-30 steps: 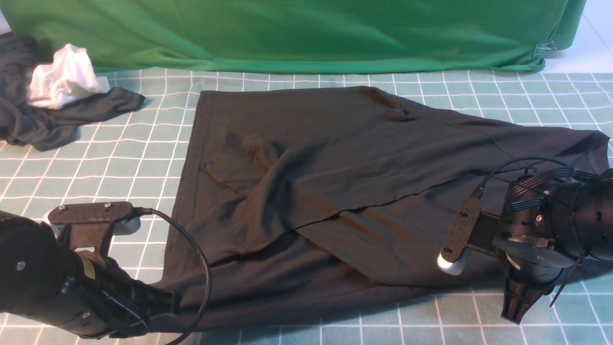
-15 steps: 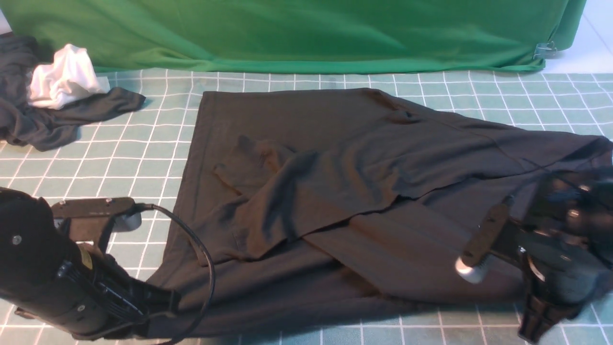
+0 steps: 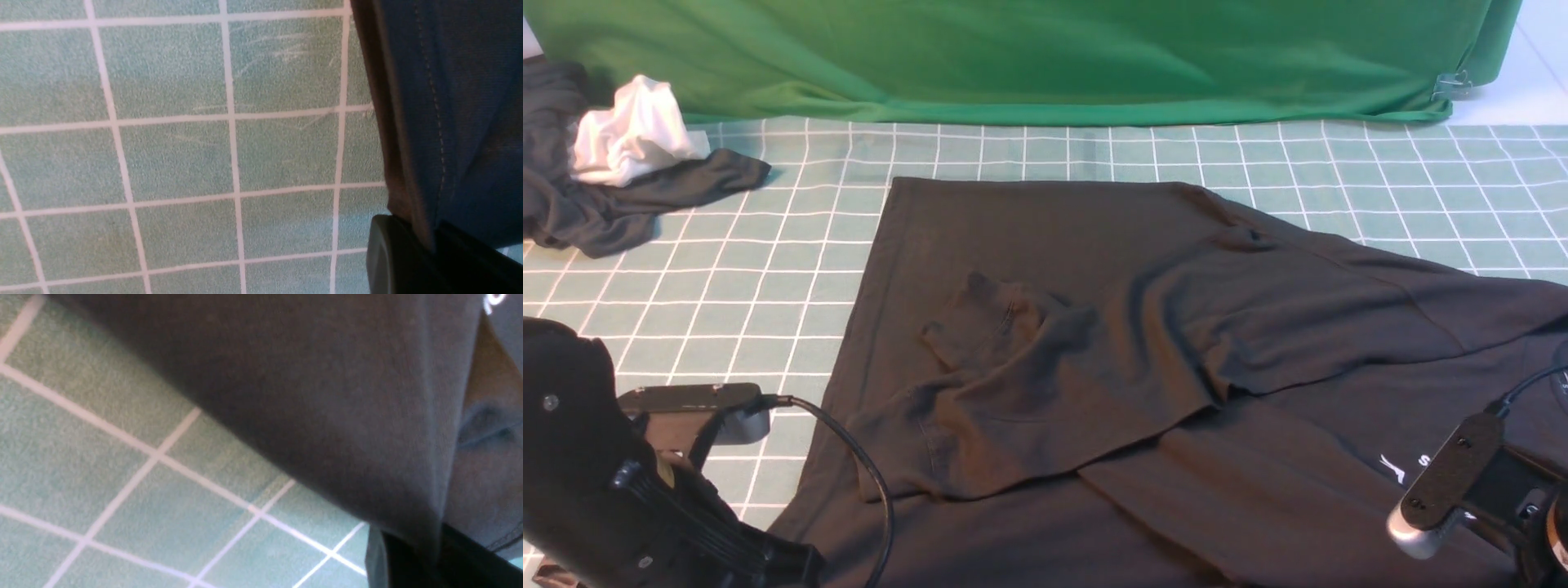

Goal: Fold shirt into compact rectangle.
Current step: 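Fold the black garment in half by bringing its near edge over to the far edge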

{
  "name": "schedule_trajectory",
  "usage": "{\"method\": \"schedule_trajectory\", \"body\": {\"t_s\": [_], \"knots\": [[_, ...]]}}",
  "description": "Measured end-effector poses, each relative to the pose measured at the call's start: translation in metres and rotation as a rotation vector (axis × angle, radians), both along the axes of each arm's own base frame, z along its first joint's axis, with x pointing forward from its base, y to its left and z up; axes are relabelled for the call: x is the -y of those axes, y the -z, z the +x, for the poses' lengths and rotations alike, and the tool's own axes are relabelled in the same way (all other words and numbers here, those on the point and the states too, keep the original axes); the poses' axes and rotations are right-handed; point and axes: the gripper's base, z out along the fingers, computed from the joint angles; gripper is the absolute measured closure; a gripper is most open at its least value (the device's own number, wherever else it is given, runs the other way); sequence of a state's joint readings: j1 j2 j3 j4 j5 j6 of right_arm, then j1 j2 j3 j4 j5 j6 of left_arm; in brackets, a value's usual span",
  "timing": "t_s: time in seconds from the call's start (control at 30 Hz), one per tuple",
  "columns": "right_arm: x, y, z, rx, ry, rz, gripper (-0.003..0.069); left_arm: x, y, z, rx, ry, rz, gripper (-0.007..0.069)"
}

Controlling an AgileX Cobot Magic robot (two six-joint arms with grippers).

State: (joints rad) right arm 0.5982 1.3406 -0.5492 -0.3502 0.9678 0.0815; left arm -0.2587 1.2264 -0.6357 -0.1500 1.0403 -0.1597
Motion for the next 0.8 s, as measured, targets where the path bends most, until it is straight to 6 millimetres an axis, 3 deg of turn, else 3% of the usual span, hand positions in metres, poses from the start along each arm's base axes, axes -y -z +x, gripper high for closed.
{"method": "schedule_trajectory", "body": {"t_s": [0.17, 0.4, 0.57, 0.8], "knots": [[0.0, -0.002, 0.0, 0.008, 0.001, 0.007, 0.0615, 0.001, -0.004, 0.001, 0.038, -0.001, -0.013, 0.061], [-0.01, -0.022, 0.022, 0.109, 0.013, 0.079, 0.0618, 0.008, -0.039, 0.026, 0.202, -0.036, -0.067, 0.061], [-0.001, -0.04, 0.057, 0.236, 0.104, 0.164, 0.0618, 0.016, -0.056, 0.061, 0.325, -0.082, -0.1, 0.061], [0.016, -0.061, 0.106, 0.342, 0.208, 0.196, 0.0618, 0.016, -0.063, 0.114, 0.408, -0.152, -0.116, 0.061]]}}
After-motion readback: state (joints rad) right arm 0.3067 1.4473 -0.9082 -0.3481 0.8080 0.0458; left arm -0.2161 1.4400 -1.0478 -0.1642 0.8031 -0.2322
